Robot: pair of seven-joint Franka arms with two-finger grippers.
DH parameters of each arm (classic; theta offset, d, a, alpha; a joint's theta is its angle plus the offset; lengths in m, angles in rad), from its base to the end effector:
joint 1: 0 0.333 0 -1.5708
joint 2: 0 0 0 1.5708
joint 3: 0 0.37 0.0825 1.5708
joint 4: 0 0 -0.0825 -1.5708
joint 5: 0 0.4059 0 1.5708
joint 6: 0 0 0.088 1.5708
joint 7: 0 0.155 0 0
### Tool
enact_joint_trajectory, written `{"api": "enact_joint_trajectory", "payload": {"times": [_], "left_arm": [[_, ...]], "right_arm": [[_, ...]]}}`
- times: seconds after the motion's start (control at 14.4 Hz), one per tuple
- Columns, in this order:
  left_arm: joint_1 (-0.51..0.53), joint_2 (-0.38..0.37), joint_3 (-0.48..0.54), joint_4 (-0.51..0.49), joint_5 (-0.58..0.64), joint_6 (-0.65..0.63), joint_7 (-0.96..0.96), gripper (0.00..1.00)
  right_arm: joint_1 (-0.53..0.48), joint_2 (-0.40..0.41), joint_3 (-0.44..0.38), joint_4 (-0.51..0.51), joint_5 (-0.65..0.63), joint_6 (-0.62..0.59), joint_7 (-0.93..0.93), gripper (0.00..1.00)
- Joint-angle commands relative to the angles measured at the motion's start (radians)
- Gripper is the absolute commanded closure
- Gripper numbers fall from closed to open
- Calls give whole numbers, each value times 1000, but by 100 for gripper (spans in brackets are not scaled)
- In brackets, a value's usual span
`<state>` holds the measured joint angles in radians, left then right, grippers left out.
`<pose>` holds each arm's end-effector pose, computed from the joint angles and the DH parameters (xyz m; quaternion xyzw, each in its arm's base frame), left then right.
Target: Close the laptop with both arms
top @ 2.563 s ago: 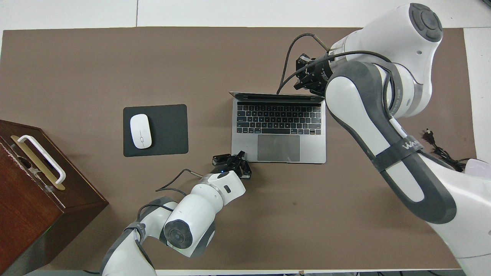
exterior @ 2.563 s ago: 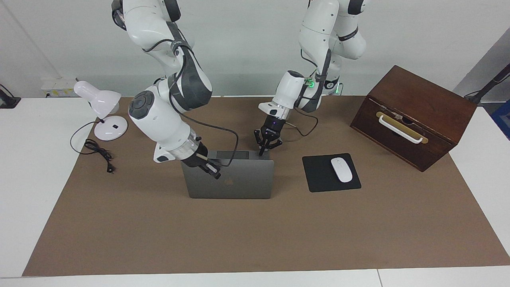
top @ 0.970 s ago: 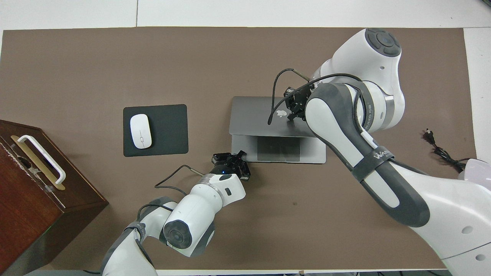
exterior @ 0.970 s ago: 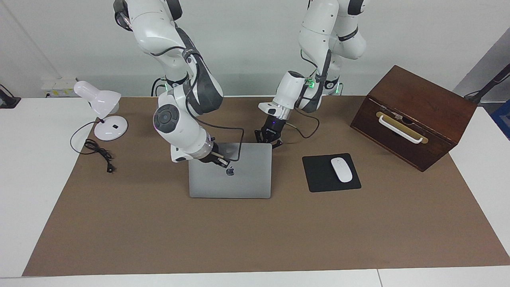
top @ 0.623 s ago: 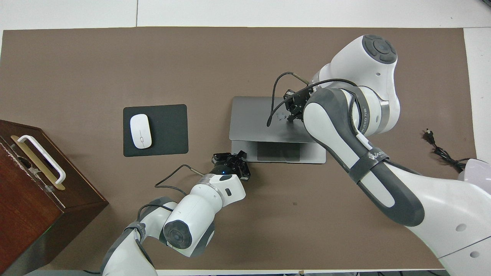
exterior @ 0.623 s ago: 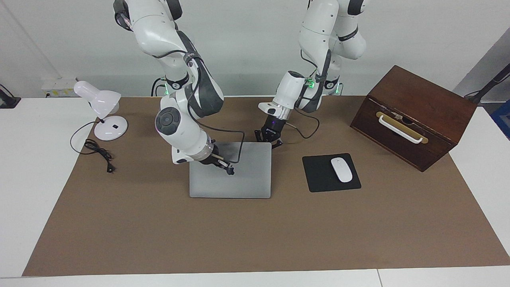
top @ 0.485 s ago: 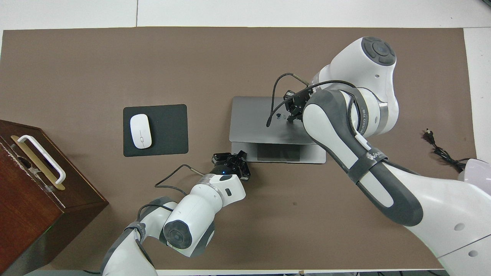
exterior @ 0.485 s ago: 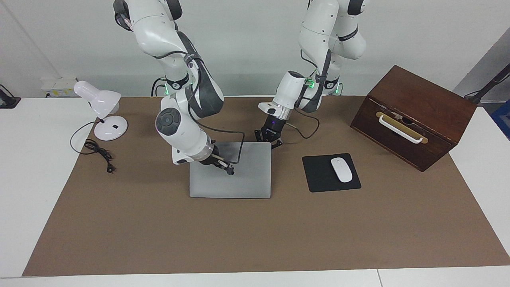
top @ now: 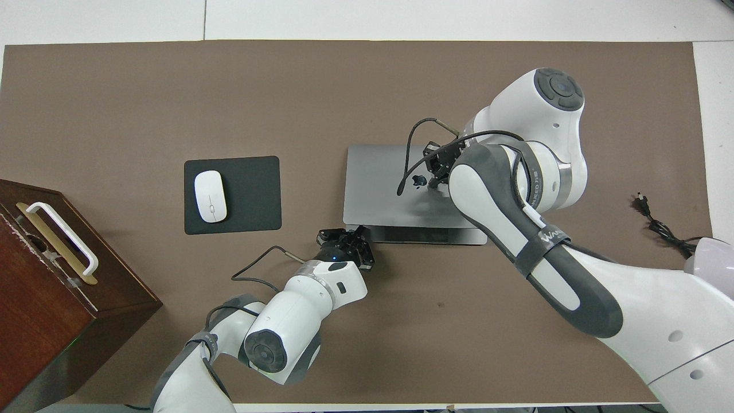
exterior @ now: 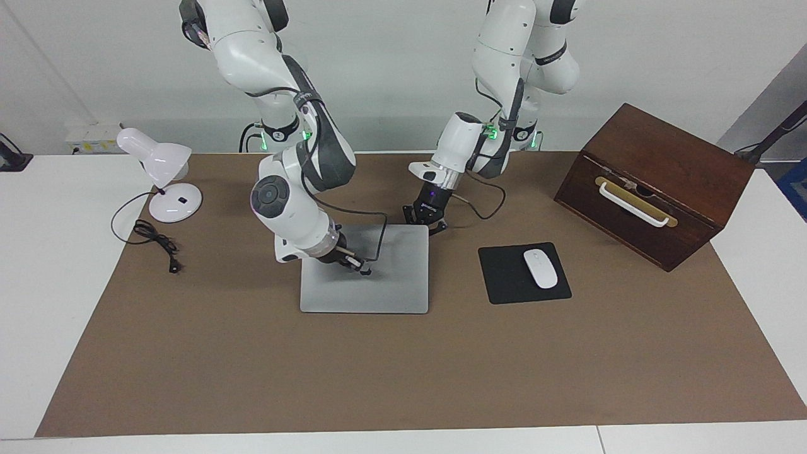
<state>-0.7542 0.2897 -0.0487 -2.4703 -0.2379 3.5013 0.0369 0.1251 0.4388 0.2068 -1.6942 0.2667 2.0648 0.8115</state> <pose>0.4251 -0.3936 0.2614 0.8947 -0.2657 0.3302 0.1410 0.6568 0.2384 0.3364 -0.9382 0.3062 0.1119 0.1165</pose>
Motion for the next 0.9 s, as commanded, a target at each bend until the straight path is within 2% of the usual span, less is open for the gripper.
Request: {"api": "enact_joint_trajectory", "payload": {"times": [0.0,0.83], "left_arm": [[-4,85,23,-1,-17,4,31,100],[-4,85,23,-1,-18,4,31,100]], "right_arm": [[-9,-28,11,-61,-26,47,-25,100],[-5,-23,11,-101,-26,118,-28,100]]}}
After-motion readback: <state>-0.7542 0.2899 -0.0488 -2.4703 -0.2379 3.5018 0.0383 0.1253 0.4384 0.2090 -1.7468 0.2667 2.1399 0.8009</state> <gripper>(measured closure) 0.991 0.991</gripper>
